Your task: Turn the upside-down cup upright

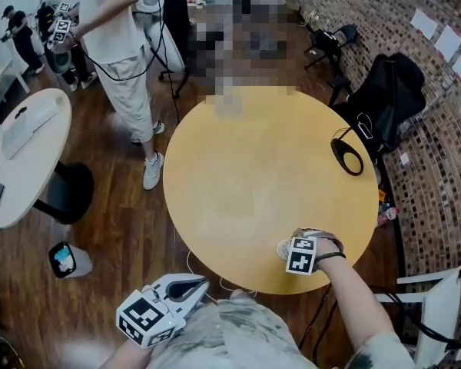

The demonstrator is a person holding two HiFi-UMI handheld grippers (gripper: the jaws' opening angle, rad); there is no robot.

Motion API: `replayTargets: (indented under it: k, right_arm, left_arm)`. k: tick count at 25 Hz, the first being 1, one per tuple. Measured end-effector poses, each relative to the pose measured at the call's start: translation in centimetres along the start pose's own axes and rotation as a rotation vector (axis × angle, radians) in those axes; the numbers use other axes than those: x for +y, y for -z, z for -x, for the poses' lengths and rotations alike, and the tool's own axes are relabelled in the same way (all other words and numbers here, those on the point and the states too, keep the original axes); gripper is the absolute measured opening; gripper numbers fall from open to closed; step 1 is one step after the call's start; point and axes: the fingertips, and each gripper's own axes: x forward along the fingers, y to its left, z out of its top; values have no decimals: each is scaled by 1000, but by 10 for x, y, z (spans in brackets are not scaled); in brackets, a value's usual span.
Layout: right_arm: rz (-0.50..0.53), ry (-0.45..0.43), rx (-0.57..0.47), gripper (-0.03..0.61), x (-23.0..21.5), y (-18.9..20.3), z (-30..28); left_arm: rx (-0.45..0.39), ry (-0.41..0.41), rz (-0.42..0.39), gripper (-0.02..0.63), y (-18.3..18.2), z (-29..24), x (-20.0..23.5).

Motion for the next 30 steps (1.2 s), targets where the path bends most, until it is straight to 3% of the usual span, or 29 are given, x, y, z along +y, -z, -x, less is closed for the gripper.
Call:
replayTargets:
  k: [5,10,16,30]
  right_arm:
    - [-38,26,-100,264,0,-6,7]
    - [-260,111,-349,264,-21,-24,24]
    - [-435,198,-524,264,-28,-5,16]
    - [-453,187,-397,259,-4,44,-39]
  left_arm:
    - [10,-5,-8,6,-1,-5,-4]
    - [36,24,-31,6,-11,-16,4]
    - [69,50,-62,6,-14,-39,-5]
    - [150,78,-93,6,-14,-61,-23]
